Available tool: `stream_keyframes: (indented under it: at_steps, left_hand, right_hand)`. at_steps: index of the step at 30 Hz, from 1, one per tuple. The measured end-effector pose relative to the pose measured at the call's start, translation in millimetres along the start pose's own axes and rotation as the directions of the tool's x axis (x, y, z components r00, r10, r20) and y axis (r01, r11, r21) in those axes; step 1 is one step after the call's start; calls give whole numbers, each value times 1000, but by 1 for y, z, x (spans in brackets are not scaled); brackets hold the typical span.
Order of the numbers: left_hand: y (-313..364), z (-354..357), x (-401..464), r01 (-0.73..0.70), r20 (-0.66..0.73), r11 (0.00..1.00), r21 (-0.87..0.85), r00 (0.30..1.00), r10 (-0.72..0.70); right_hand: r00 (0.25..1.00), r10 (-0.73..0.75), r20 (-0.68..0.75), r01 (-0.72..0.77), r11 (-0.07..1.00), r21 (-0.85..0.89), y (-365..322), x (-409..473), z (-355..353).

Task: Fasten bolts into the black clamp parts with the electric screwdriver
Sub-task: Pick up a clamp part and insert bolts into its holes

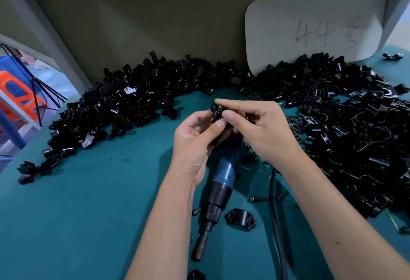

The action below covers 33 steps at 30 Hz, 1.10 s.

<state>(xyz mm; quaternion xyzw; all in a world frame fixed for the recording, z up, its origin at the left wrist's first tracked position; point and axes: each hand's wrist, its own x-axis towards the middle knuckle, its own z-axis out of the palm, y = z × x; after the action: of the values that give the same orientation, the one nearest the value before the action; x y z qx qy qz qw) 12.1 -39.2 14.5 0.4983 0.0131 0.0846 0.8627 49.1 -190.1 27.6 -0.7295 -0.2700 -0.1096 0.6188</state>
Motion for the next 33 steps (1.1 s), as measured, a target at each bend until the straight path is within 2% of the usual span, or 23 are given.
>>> stream_keyframes:
  at_steps: [3, 6, 11, 14, 17, 20, 23, 27, 33]
  left_hand:
    - [1, 2, -1, 22, -10, 999, -29, 1000, -22]
    - [2, -1, 0, 21, 22, 1000, 12, 1000, -21]
    - [-4, 0, 1, -139, 43, 954, 266, 990, 132]
    - [-4, -1, 1, -149, 25, 956, 253, 989, 148]
    - [-3, -4, 1, -140, 26, 960, 244, 990, 138]
    - [-3, -3, 3, -92, -16, 967, 235, 995, 99]
    - [-1, -5, 3, -15, -82, 973, 232, 996, 35]
    - [4, -4, 1, 45, -34, 994, 101, 999, -42]
    - [7, -1, -3, 80, 41, 996, 43, 996, -82]
  right_hand:
    - [1000, 6, -27, -6, 1000, 20, -2, -2, 1]
    - [997, 72, 0, -71, 992, 106, -1, -1, 2]
    - [990, 139, 25, -141, 978, 152, -1, 0, 2]
    - [986, 153, 65, -162, 969, 187, -4, 0, -1]
    - [983, 142, 115, -158, 977, 146, -7, 1, -4]
    - [969, 209, 135, -235, 947, 219, -8, 2, -7]
    - [965, 261, 40, -261, 918, 300, -6, 4, -11]
    - [970, 240, -47, -205, 901, 382, -6, 4, -16]
    - [967, 163, -197, -121, 970, 210, -8, 3, -11]
